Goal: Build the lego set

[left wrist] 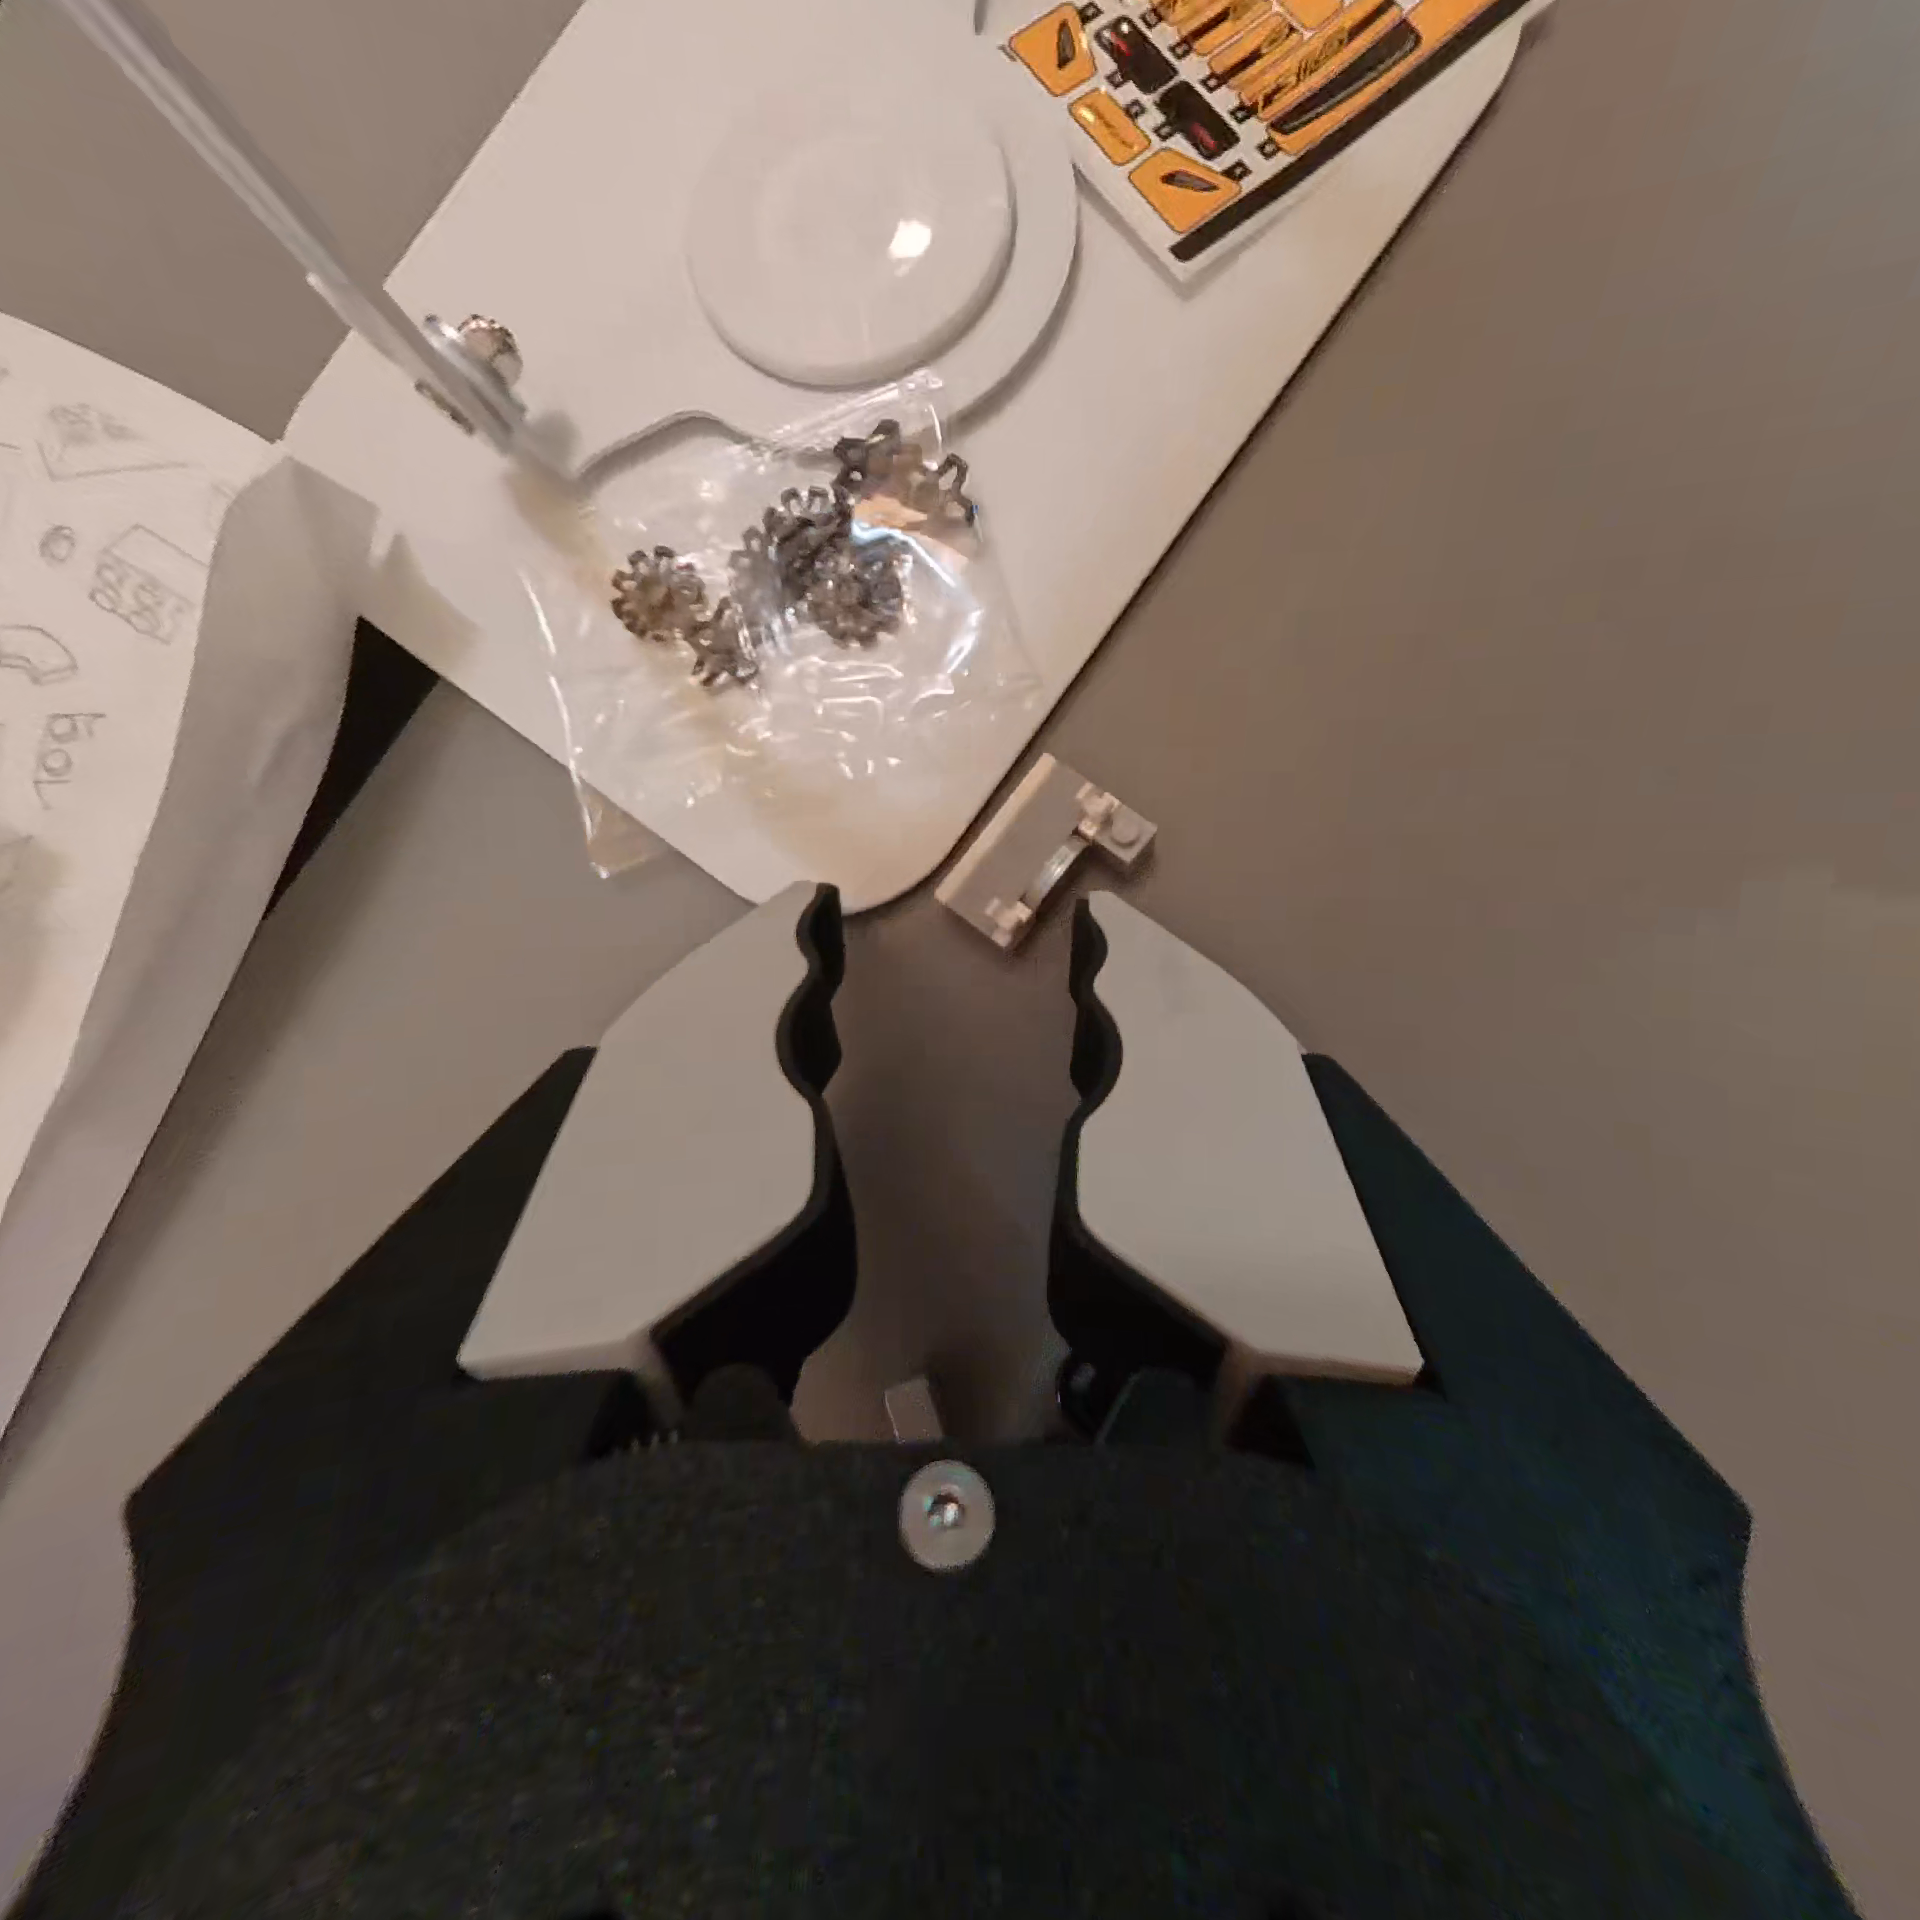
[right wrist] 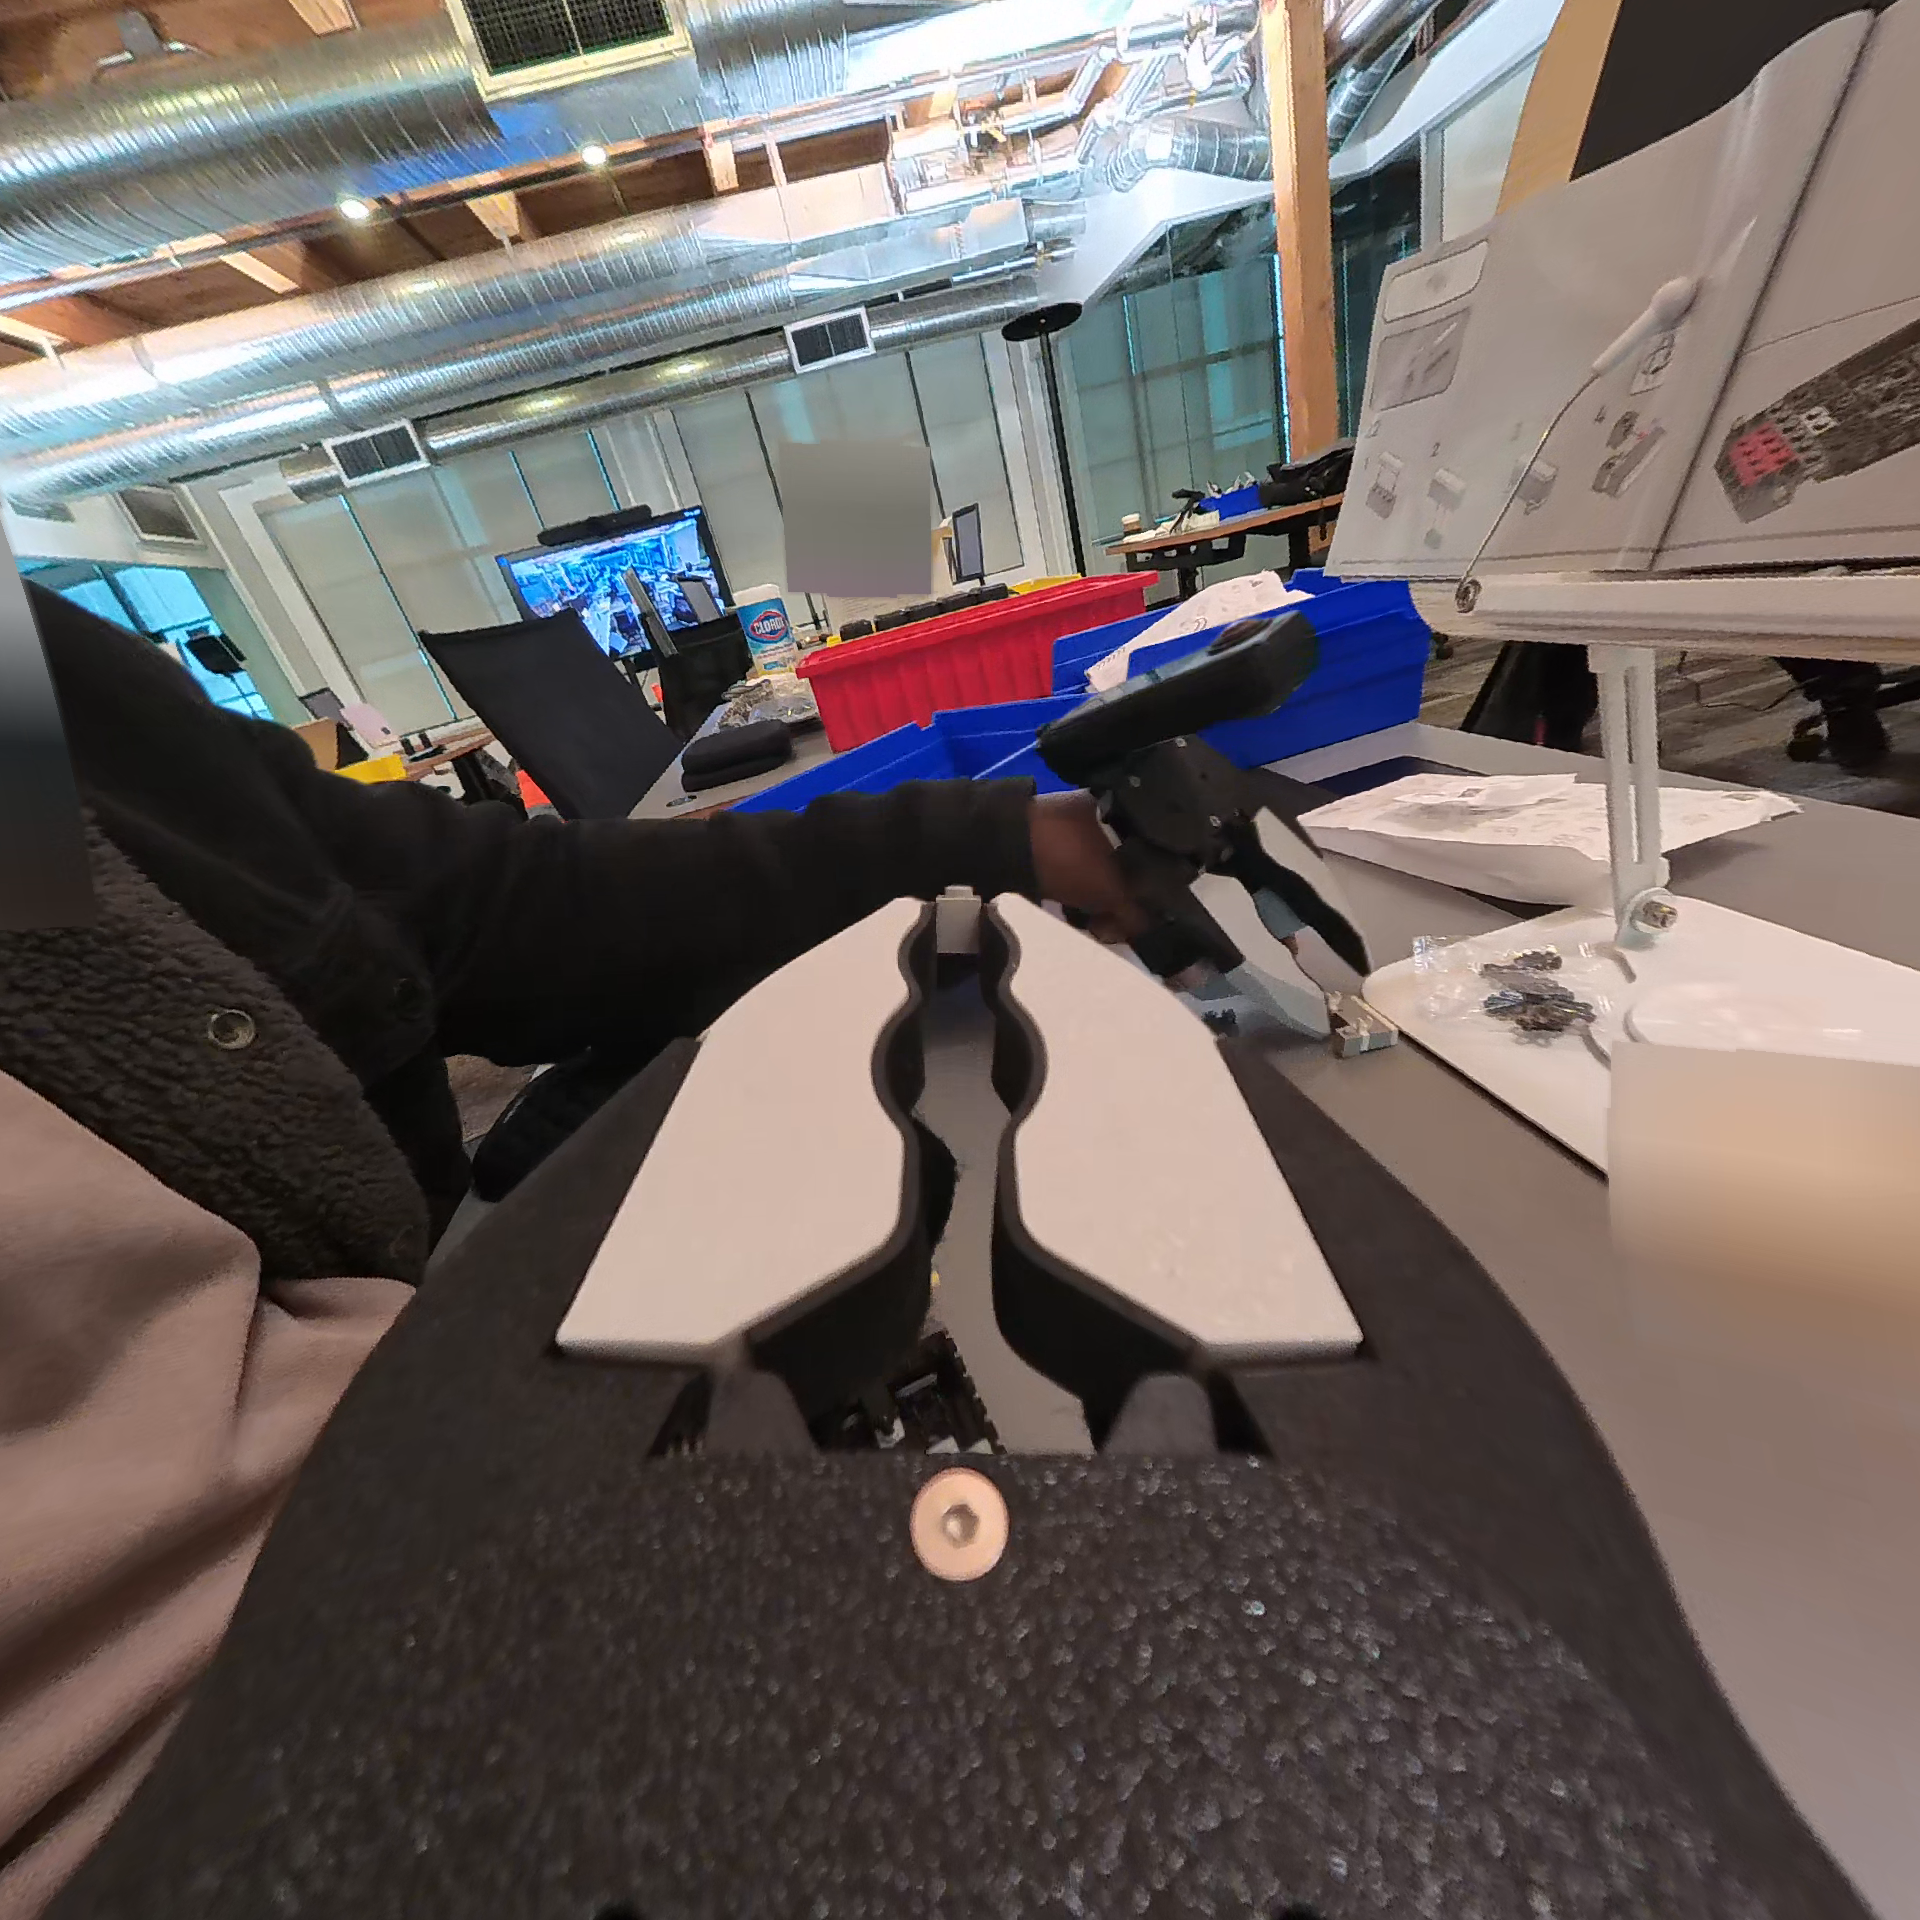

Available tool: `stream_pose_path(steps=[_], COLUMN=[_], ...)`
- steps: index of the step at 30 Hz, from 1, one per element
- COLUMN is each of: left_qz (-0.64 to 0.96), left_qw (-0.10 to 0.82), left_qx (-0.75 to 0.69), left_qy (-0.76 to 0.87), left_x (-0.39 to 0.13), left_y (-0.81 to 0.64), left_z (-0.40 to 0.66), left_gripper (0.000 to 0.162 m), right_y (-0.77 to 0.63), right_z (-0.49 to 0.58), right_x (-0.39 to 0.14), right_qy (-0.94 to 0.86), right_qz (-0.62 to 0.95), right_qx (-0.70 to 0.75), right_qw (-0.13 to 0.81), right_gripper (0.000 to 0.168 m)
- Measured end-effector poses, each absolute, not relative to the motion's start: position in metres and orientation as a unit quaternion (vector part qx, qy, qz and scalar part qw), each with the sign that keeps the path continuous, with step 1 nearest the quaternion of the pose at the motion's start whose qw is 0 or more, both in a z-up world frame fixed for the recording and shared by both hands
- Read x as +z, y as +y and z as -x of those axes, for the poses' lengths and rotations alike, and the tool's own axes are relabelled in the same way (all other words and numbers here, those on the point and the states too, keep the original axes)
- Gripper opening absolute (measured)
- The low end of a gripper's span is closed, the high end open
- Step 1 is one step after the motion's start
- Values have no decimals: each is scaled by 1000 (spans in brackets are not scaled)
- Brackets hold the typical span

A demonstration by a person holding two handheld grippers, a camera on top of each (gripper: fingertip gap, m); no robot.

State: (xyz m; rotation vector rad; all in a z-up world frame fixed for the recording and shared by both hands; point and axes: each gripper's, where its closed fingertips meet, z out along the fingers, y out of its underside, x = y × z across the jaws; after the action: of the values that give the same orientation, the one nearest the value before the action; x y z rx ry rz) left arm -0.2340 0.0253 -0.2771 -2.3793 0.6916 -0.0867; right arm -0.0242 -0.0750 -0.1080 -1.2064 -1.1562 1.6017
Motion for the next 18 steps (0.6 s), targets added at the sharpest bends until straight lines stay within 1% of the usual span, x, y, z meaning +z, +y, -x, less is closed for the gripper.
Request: stream_pose_path(steps=[1, 2, 6, 8, 10, 12, 14, 16, 18], left_qz=[907, 906, 909, 902, 881, 867, 864, 871, 888], left_qw=[324, 317, 294, 277, 270, 294, 318, 322, 297], left_qx=[-43, -63, -95, -133, -184, -164, -131, -95, -91], left_qy=[267, 272, 281, 304, 343, 368, 369, 357, 339], left_x=[-278, -278, -280, -280, -276, -271, -265, -264, -270], left_y=[26, 23, 8, -12, -35, -39, -31, -19, -12], left_z=[231, 225, 208, 186, 158, 152, 160, 174, 180], left_gripper=[40, 33, 21, 24, 23, 22, 24, 31, 44], right_y=[-75, -75, -76, -75, -75, -73, -71, -70, -69], right_z=[24, 23, 22, 20, 18, 17, 16, 16, 17], right_x=[-108, -108, -111, -111, -112, -114, -116, -117, -117], right_qy=[-458, -458, -460, -458, -459, -459, -456, -452, -453], right_qz=[477, 477, 479, 481, 483, 486, 490, 494, 496], right_qx=[634, 635, 635, 636, 635, 633, 633, 634, 631], right_qw=[400, 399, 395, 392, 391, 391, 389, 386, 387], right_gripper=[7, 7, 7, 7, 7, 7, 7, 7, 7])
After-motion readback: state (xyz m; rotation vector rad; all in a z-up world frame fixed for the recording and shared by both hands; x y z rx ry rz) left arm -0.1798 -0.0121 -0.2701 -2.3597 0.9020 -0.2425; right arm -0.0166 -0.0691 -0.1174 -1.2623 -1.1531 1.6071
